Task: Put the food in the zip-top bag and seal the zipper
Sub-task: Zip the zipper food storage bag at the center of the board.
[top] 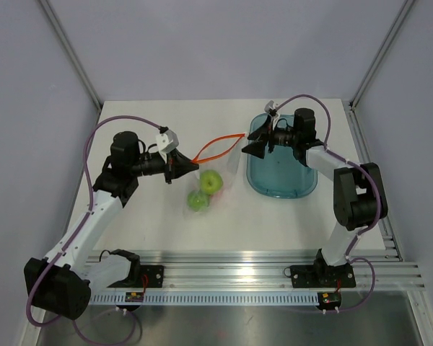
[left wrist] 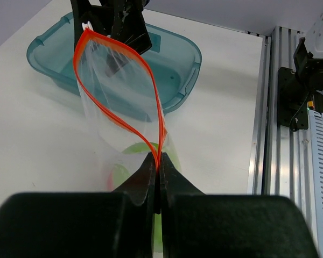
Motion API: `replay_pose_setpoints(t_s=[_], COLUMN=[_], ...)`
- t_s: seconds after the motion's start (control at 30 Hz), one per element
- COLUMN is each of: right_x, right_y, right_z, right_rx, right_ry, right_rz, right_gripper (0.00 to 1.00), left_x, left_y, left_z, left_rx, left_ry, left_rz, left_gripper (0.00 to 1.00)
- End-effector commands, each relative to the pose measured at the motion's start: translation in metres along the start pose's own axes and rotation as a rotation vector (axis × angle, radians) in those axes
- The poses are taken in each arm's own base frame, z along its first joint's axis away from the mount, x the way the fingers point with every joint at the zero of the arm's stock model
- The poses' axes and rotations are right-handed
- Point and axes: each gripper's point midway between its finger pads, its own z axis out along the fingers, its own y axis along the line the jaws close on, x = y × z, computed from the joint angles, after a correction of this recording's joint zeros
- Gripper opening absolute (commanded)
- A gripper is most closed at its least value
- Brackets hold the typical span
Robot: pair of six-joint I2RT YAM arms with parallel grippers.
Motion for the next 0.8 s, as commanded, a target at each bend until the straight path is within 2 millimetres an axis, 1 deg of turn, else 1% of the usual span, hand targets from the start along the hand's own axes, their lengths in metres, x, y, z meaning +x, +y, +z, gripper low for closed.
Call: replay_pose_setpoints(t_s=[0.0, 0.17, 0.3, 0.43, 0.47, 0.5, 0.53, 0.6, 0.63, 0.73, 0.77], right_x=[-0.039, -0.041, -0.044, -0.041, -0.042, -0.043, -0.043, -0.043, -0.043, -0.042, -0.043], right_y=[0.012, 0.018, 0.032, 0.035, 0.038, 0.038, 0.038, 0.036, 0.035, 0.036, 0.039], right_z=[0.001, 0.002, 0.003, 0.005, 0.005, 0.004, 0.004, 0.004, 0.004, 0.003, 0.002], right_rx=[-0.111, -0.176, -0.269, -0.300, -0.310, -0.313, -0.301, -0.281, -0.268, -0.253, -0.255], right_ry=[-0.090, -0.087, -0.085, -0.091, -0.090, -0.103, -0.113, -0.122, -0.125, -0.134, -0.137], right_rz=[-0.122, -0.130, -0.119, -0.107, -0.080, -0.102, -0.094, -0.097, -0.092, -0.087, -0.069], right_gripper=[0.82, 0.81, 0.79, 0.78, 0.75, 0.72, 0.63, 0.55, 0.45, 0.30, 0.22], left_x=[-0.027, -0.024, -0.025, -0.026, -0.026, -0.025, -0.026, -0.026, -0.027, -0.025, -0.025], left_y=[-0.003, -0.002, -0.002, -0.002, -0.002, -0.002, -0.001, 0.001, 0.001, 0.002, 0.002], left_z=[-0.003, -0.001, -0.001, 0.000, 0.000, 0.000, 0.000, 0.001, 0.000, -0.001, -0.001], left_rx=[0.034, 0.043, 0.044, 0.047, 0.047, 0.048, 0.046, 0.040, 0.037, 0.027, 0.023], left_ry=[-0.043, -0.036, -0.037, -0.039, -0.039, -0.037, -0.038, -0.037, -0.038, -0.028, -0.027], left_rz=[0.090, 0.080, 0.079, 0.074, 0.072, 0.069, 0.073, 0.069, 0.070, 0.075, 0.074], left_gripper=[0.00, 0.00, 0.00, 0.00, 0.00, 0.00, 0.00, 0.00, 0.00, 0.00, 0.00])
